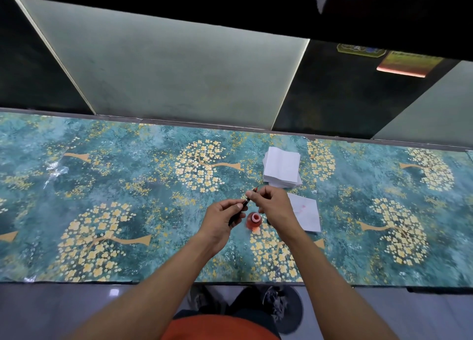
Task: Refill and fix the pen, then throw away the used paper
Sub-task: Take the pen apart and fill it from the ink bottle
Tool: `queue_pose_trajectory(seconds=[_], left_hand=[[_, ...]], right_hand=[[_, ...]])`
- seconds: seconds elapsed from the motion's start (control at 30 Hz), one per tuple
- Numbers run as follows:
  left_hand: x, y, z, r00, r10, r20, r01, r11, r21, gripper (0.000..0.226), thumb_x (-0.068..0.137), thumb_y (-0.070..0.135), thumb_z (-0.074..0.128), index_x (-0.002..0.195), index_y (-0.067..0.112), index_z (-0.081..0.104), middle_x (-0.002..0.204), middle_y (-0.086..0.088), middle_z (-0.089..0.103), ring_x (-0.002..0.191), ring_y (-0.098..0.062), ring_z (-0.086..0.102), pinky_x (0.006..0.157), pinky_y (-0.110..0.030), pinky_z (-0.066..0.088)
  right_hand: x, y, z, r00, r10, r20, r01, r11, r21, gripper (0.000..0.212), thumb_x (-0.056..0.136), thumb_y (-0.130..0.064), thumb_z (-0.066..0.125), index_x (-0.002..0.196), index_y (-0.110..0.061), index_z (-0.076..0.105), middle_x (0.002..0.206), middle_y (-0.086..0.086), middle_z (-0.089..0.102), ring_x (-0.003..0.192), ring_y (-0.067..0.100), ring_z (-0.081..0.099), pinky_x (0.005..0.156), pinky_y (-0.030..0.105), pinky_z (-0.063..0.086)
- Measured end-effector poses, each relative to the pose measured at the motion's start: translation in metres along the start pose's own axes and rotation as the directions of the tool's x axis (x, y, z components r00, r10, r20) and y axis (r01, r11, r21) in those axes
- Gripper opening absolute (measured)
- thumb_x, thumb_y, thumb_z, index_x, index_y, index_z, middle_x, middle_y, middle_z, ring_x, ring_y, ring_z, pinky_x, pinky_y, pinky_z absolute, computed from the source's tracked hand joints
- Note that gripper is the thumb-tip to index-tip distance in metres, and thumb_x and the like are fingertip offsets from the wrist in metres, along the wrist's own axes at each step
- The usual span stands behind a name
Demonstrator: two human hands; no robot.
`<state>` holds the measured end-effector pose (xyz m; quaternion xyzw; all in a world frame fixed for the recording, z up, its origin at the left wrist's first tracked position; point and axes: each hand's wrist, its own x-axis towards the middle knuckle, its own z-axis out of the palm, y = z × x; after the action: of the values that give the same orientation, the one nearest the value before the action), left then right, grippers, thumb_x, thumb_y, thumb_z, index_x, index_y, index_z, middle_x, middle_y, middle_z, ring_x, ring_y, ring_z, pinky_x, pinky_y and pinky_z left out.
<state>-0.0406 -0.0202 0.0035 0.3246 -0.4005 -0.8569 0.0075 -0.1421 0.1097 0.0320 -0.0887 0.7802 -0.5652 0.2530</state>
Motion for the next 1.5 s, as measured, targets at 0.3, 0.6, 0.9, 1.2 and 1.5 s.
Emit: queue_pose_trajectory(seconds=[0.3, 0.6, 0.9, 1.2, 1.5], left_hand=[[-0.002, 0.000, 0.003, 1.000, 0.007, 0.020, -0.007, 1.000, 0.022, 0.014, 0.094, 0.000, 0.064, 0.098, 0.004, 0.077, 0.089, -0.012, 0.077, 0.073, -0.016, 0.070, 0.077, -0.028, 0.055], [-0.007, -0.002, 0.009, 1.000, 0.020, 0.023, -0.020, 1.000, 0.010, 0.014, 0.096, -0.001, 0.061, 0.101, 0.001, 0.074, 0.088, -0.013, 0.076, 0.071, -0.014, 0.072, 0.068, -0.023, 0.057], [-0.010, -0.003, 0.010, 0.999, 0.030, 0.019, -0.030, 1.000, 0.007, 0.014, 0.095, -0.002, 0.062, 0.100, 0.002, 0.075, 0.087, -0.012, 0.076, 0.071, -0.013, 0.071, 0.069, -0.023, 0.056], [-0.016, -0.005, 0.009, 0.998, 0.059, 0.006, -0.059, 0.998, -0.003, 0.014, 0.095, -0.004, 0.061, 0.100, -0.001, 0.074, 0.085, -0.014, 0.074, 0.068, -0.014, 0.071, 0.066, -0.021, 0.057], [-0.018, -0.009, -0.002, 0.998, 0.064, -0.001, -0.064, 0.997, 0.043, 0.012, 0.095, 0.004, 0.065, 0.101, 0.001, 0.075, 0.088, -0.012, 0.075, 0.075, -0.017, 0.066, 0.074, -0.027, 0.054]], right_hand=[[-0.004, 0.002, -0.010, 0.995, -0.018, 0.098, 0.013, 0.999, 0.052, 0.007, 0.096, -0.017, 0.071, 0.100, -0.015, 0.077, 0.069, -0.014, 0.071, 0.058, -0.002, 0.059, 0.047, 0.009, 0.041], [-0.007, 0.002, -0.011, 0.998, -0.009, 0.059, 0.005, 0.997, 0.079, 0.019, 0.090, -0.023, 0.079, 0.073, -0.024, 0.072, 0.066, -0.009, 0.069, 0.059, 0.000, 0.060, 0.047, 0.010, 0.042], [-0.013, 0.003, -0.015, 0.997, -0.024, 0.076, 0.015, 0.993, 0.115, 0.007, 0.094, -0.015, 0.073, 0.099, -0.012, 0.078, 0.074, -0.009, 0.073, 0.064, 0.000, 0.062, 0.052, 0.011, 0.044], [-0.016, 0.006, -0.012, 0.997, -0.025, 0.075, 0.015, 0.991, 0.135, 0.008, 0.092, -0.012, 0.076, 0.094, -0.005, 0.076, 0.074, -0.004, 0.073, 0.066, 0.005, 0.062, 0.059, 0.015, 0.049], [-0.011, 0.008, -0.003, 0.994, -0.009, 0.108, -0.003, 0.994, 0.108, 0.016, 0.090, -0.015, 0.079, 0.089, -0.001, 0.074, 0.075, 0.003, 0.070, 0.071, 0.012, 0.062, 0.070, 0.028, 0.052]])
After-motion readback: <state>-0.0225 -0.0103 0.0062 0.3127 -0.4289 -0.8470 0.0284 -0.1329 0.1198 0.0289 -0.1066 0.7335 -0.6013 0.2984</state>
